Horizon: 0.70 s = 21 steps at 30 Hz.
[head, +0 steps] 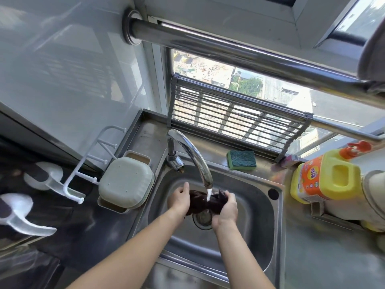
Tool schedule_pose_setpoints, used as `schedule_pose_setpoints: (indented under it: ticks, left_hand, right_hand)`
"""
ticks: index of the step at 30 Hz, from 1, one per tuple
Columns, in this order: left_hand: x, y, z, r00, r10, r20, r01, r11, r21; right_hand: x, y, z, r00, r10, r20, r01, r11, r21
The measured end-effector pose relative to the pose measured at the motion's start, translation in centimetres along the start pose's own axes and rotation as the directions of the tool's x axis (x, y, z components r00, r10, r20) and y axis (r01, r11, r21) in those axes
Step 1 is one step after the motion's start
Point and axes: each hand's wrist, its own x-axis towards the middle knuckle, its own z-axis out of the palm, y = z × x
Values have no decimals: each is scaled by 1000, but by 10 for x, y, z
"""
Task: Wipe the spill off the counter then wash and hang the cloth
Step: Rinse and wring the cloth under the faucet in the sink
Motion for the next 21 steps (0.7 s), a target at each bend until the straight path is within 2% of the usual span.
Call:
schedule_pose_setpoints:
  ticks: [2,5,7,9,11,14,21]
  left_hand:
    - [0,0,-3,999,-9,43,11,999,-33]
    - [-10,7,7,986,13,168,7,993,-116]
    - [-16,11,19,981,6,196,26,987,-162]
    - [-14,9,29,986,-26,168,50,988,-144]
    - [-5,2,35,994,-48,97,61,990,-129]
    - [-19,13,29,981,-139,135,170,952,-253]
    - [-17,15,33,973,-150,173,206,905,-372]
  right_hand:
    - [1,7,-4,996,-23,91,29,998,-59]
    - [-3,18,-4,975,0,223,93,909,-407]
    - [-7,28,-3,978,-2,208,118,828,-549]
    - [-6,35,-3,980,-128,150,193,778,-599]
    - [-7,35,-1,959,-258,116,265,677,-687]
    - [-16,26,5,933,-353,65,286,619,-731]
    - [-16,20,12,886,-455,87,377,600,-706]
